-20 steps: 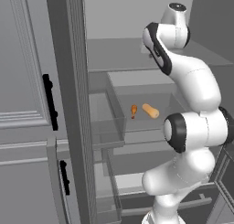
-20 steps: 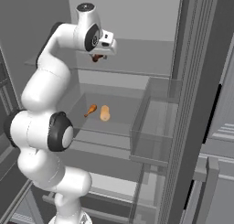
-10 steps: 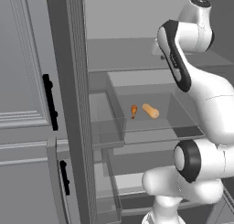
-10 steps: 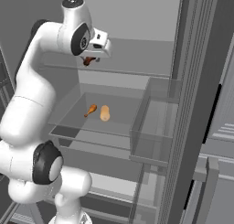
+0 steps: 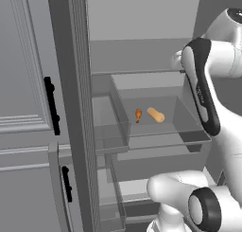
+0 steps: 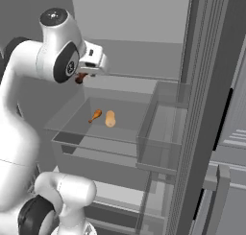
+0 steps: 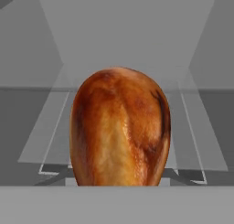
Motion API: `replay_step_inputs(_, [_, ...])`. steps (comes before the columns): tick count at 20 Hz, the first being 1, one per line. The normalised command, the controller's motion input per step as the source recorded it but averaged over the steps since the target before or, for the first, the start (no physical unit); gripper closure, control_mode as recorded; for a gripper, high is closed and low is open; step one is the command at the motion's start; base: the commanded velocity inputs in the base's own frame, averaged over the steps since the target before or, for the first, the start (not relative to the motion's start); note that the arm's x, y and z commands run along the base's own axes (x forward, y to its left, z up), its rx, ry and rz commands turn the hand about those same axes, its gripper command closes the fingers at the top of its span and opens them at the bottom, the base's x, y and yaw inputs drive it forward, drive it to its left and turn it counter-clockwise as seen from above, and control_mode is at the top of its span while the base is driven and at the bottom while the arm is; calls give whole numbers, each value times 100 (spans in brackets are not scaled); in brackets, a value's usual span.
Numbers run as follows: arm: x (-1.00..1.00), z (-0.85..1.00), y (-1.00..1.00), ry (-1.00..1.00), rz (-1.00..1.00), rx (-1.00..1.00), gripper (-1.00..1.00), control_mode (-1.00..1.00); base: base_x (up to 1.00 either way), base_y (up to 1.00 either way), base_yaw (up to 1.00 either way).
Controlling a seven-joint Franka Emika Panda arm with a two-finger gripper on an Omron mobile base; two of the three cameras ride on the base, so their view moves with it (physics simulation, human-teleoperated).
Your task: Place one squash and one chicken drumstick in each tupperware on the nearby counter, to pack two identical lunches.
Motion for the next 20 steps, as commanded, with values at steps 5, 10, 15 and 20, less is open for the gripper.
replay_step_inputs(5, [-100, -19, -2, -6, 0, 0, 100, -100, 0, 0, 0])
replay_step_inputs(10, [-90, -9, 0, -9, -1, -1, 100, -100, 0, 0, 0])
replay_step_inputs(15, [-99, -13, 6, -4, 0, 0, 100, -100, 0, 0, 0])
replay_step_inputs(20, [0, 0, 0, 0, 0, 0, 100, 100, -100, 1, 3])
